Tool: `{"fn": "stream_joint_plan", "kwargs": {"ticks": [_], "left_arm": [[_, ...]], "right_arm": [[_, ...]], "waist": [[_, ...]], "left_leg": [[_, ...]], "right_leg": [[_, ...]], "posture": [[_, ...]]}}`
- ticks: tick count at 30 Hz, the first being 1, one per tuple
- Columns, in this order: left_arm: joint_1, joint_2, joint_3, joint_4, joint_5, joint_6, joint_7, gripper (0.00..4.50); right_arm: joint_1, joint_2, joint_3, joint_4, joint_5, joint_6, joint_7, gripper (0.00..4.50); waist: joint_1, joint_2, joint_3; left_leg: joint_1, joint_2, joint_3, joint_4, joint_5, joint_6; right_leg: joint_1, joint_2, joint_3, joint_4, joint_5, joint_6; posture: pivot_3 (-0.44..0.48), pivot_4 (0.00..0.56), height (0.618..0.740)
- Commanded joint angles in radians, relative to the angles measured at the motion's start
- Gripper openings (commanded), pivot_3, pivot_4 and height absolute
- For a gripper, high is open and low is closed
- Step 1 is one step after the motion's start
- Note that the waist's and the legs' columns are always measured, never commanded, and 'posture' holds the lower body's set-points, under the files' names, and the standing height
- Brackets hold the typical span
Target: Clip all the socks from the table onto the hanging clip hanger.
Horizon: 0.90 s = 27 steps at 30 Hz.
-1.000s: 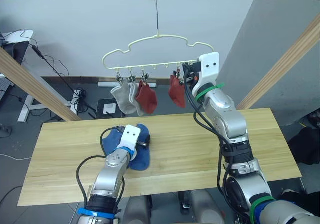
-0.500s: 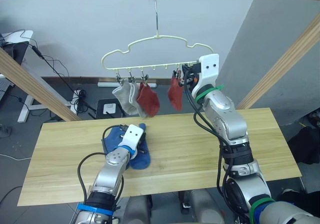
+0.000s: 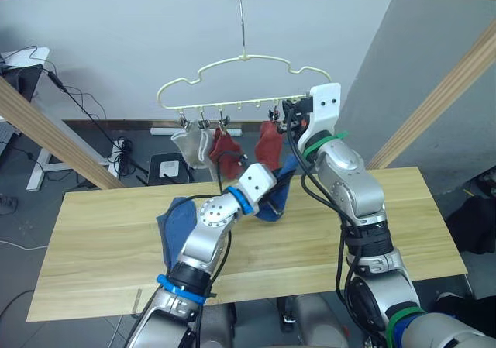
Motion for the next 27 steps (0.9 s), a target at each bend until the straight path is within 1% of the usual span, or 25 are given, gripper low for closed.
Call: {"fn": "stream_joint_plan", "kwargs": {"ticks": [1,14,20,27], "left_arm": [[-0.036,-0.021,0.007,0.061,0.006,-0.073,0.01,0.01],[-0.117,-0.013,0.07,0.229,0.03,-0.219,0.07,0.01],[-0.168,-0.026,0.078,0.289,0.042,-0.227,0.091,0.01],[-0.197,-0.041,0.08,0.307,0.049,-0.218,0.101,0.01]], "right_arm": [[-0.011,0.003,-0.008,-0.045,0.01,0.007,-0.007,0.0],[-0.004,-0.002,-0.008,-0.064,0.011,0.033,-0.003,0.0],[-0.002,-0.004,-0.006,-0.07,0.013,0.053,0.001,0.0],[0.001,-0.002,-0.003,-0.077,0.015,0.073,0.005,0.0]], "waist": [[0.0,0.0,0.0],[0.001,0.0,0.0],[0.001,0.0,0.0],[0.001,0.0,0.0]], "left_leg": [[0.0,0.0,0.0,0.0,0.0,0.0],[0.0,0.0,0.0,0.001,0.0,0.0],[0.0,0.0,0.0,0.0,0.0,0.0],[-0.001,0.0,0.0,0.0,0.0,0.0]], "right_leg": [[0.0,0.0,0.0,0.0,0.0,0.0],[0.0,0.0,0.0,0.0,0.0,0.0],[0.0,0.0,0.0,-0.001,0.0,0.0],[0.0,0.0,0.0,-0.001,0.0,0.0]], "posture": [[-0.216,0.263,0.74],[-0.223,0.264,0.74],[-0.227,0.263,0.74],[-0.23,0.264,0.74]]}}
